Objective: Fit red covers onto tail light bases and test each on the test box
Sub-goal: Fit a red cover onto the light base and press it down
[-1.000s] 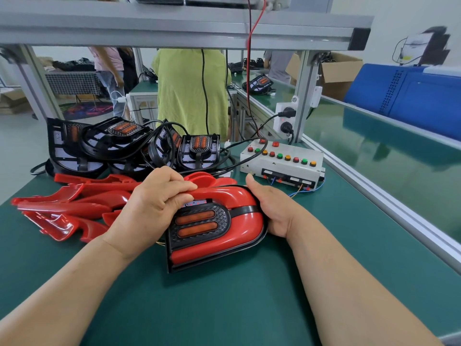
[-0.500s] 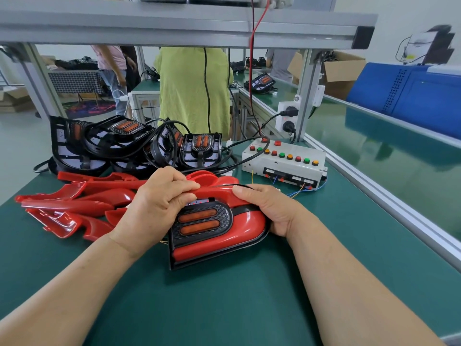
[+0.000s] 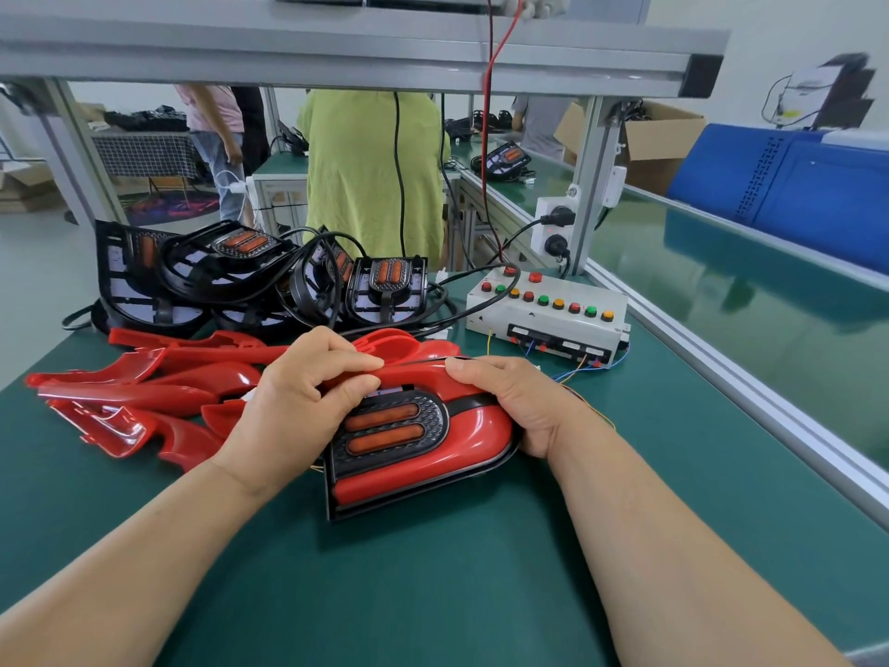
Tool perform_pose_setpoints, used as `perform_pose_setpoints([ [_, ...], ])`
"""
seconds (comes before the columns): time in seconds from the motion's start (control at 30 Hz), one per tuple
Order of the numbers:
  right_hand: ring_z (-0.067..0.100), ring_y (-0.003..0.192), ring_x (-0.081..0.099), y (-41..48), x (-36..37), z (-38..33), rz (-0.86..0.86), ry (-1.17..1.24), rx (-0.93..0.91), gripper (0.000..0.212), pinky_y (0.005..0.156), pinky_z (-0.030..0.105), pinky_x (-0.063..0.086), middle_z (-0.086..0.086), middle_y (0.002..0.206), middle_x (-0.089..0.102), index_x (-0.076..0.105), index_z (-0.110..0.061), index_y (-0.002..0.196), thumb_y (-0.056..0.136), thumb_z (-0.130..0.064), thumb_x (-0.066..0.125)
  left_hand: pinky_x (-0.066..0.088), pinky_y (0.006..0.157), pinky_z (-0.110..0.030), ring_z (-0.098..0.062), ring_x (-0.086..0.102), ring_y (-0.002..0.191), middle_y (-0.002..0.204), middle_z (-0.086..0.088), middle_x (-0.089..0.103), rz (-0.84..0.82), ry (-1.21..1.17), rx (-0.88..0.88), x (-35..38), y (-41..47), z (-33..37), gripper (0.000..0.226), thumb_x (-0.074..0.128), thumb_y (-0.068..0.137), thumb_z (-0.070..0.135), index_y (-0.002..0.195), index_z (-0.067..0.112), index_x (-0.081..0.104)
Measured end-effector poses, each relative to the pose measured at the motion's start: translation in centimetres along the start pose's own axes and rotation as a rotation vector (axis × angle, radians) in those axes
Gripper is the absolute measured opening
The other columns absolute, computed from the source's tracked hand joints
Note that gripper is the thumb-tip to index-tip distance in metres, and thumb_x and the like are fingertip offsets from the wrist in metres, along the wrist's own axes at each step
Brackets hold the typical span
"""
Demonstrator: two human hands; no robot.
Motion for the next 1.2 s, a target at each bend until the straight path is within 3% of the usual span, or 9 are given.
perform_pose_setpoints([
  [0.2, 0.029, 0.075, 0.070, 0.2, -0.1, 0.1, 0.042, -0.017, 0.007, 0.030, 0.074, 0.042, 0.060, 0.019, 0.094, 0.074, 0.073, -0.004, 0.104, 0.081, -0.024, 0.075, 0.039, 0.087, -0.008, -0.010, 0.056, 0.099, 0.093, 0.012, 0.060, 0.004, -0.069, -0.067, 0.1, 0.0, -0.4, 0.023, 0.073, 0.088, 0.013, 0.092, 0.036, 0.074],
  [0.43, 0.034, 0.085, 0.069, 0.0, 0.1, -0.1, 0.058, -0.042, 0.022, 0.054, 0.084, 0.049, 0.058, 0.024, 0.105, 0.072, 0.069, 0.001, 0.114, 0.072, -0.030, 0.079, 0.040, 0.086, -0.010, -0.013, 0.056, 0.096, 0.091, 0.012, 0.059, -0.002, -0.020, -0.052, 0.3, -0.2, -0.1, 0.021, 0.073, 0.087, 0.011, 0.093, 0.032, 0.074],
  [0.6, 0.031, 0.078, 0.070, -0.1, 0.1, -0.1, 0.040, -0.005, 0.023, 0.039, 0.077, 0.044, 0.060, 0.022, 0.100, 0.073, 0.072, -0.003, 0.107, 0.076, -0.027, 0.076, 0.035, 0.089, -0.004, -0.007, 0.052, 0.103, 0.097, 0.015, 0.056, 0.021, 0.051, -0.063, 0.0, -0.2, -0.2, 0.014, 0.072, 0.088, 0.019, 0.093, 0.031, 0.076],
  [0.67, 0.031, 0.077, 0.070, -0.1, 0.1, -0.2, 0.041, 0.013, 0.019, 0.033, 0.077, 0.045, 0.059, 0.022, 0.100, 0.073, 0.072, -0.005, 0.104, 0.078, -0.024, 0.075, 0.036, 0.088, -0.003, 0.001, 0.054, 0.103, 0.102, 0.017, 0.056, 0.013, -0.033, -0.156, 0.3, -0.2, -0.5, 0.014, 0.073, 0.087, 0.022, 0.091, 0.034, 0.075],
  [0.77, 0.034, 0.081, 0.069, -0.3, 0.2, -0.3, 0.043, 0.006, 0.018, 0.046, 0.081, 0.048, 0.058, 0.025, 0.105, 0.071, 0.070, -0.002, 0.110, 0.072, -0.026, 0.076, 0.044, 0.086, -0.019, 0.001, 0.061, 0.095, 0.103, 0.016, 0.066, -0.016, -0.234, -0.381, 0.4, 0.2, -1.3, 0.010, 0.071, 0.087, 0.036, 0.098, 0.037, 0.072],
  [0.83, 0.036, 0.087, 0.068, -0.2, 0.1, -0.3, 0.039, -0.003, 0.019, 0.052, 0.084, 0.050, 0.057, 0.027, 0.109, 0.070, 0.068, 0.001, 0.116, 0.073, -0.026, 0.076, 0.045, 0.082, -0.027, -0.008, 0.065, 0.092, 0.099, 0.011, 0.073, -0.023, -0.338, -0.545, -0.3, 0.5, -2.0, 0.035, 0.057, 0.088, 0.059, 0.101, 0.030, 0.072],
  [0.93, 0.038, 0.093, 0.066, -0.2, 0.0, -0.3, 0.041, -0.007, 0.013, 0.052, 0.091, 0.055, 0.054, 0.028, 0.112, 0.069, 0.067, 0.001, 0.118, 0.075, -0.026, 0.075, 0.054, 0.078, -0.036, -0.020, 0.068, 0.083, 0.096, -0.009, 0.076, -0.186, -0.475, -0.719, -0.8, 0.3, -2.6, 0.066, 0.043, 0.085, 0.071, 0.092, 0.015, 0.078],
  [1.03, 0.039, 0.093, 0.066, -0.2, 0.1, -0.3, 0.043, -0.001, -0.002, 0.054, 0.092, 0.057, 0.054, 0.028, 0.113, 0.069, 0.068, 0.000, 0.118, 0.072, -0.027, 0.076, 0.059, 0.077, -0.035, -0.023, 0.070, 0.086, 0.103, -0.012, 0.076, -0.309, -0.505, -0.736, -0.8, 0.0, -2.4, 0.062, 0.047, 0.084, 0.067, 0.095, 0.016, 0.079],
  [1.2, 0.036, 0.086, 0.068, -0.2, 0.1, -0.5, 0.065, 0.013, -0.028, 0.039, 0.082, 0.050, 0.058, 0.026, 0.111, 0.070, 0.070, -0.003, 0.114, 0.080, -0.023, 0.074, 0.056, 0.092, -0.045, -0.033, 0.067, 0.111, 0.113, -0.011, 0.074, -0.344, -0.553, -0.778, -0.7, -0.1, -2.3, 0.049, 0.051, 0.094, 0.051, 0.116, 0.012, 0.071],
])
Point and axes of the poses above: each hand's wrist, its own y-axis towards the middle knuckle, its own x-axis out of the palm, z = x × y, the point moved 4 cm from there along y, towards the middle knuckle
